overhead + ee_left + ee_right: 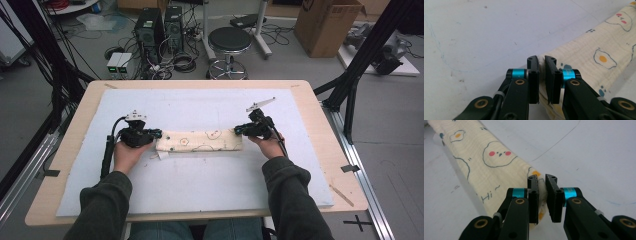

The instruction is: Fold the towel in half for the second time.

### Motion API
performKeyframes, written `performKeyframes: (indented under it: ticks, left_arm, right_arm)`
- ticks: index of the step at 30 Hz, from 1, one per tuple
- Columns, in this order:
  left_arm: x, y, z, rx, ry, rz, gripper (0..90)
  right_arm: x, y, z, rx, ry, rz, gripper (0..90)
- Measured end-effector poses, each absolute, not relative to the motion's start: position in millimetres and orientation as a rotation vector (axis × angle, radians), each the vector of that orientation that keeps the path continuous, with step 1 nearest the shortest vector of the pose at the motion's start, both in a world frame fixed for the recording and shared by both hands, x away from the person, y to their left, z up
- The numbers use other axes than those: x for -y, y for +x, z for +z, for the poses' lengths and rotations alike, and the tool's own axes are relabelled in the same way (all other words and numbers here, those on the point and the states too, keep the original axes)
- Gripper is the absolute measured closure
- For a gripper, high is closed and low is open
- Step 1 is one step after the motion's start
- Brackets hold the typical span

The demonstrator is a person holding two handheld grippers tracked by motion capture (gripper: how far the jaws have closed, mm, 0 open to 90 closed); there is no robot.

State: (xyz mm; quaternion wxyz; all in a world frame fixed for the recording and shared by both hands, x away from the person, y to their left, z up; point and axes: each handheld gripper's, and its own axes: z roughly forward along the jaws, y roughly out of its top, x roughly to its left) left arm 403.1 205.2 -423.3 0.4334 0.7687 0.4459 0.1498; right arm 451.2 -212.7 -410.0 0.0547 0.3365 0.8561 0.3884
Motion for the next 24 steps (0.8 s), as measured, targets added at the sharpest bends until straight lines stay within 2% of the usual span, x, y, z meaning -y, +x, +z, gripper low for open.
performKeyframes:
  ticks: [10, 15, 21, 24]
  left_arm:
    - [-201, 417, -436, -1.179, 1.869, 0.381, 81.5]
    - [-199, 419, -443, -1.184, 1.873, 0.380, 78.0]
    - [-206, 419, -440, -1.189, 1.872, 0.379, 66.9]
    - [-208, 417, -437, -1.176, 1.864, 0.383, 64.7]
  right_arm:
    - [215, 467, -420, -2.527, 1.093, 1.200, 81.1]
    - [215, 470, -428, -2.537, 1.134, 1.179, 80.4]
    - [216, 471, -430, -2.532, 1.153, 1.227, 68.1]
    - [217, 470, -427, -2.525, 1.150, 1.250, 64.2]
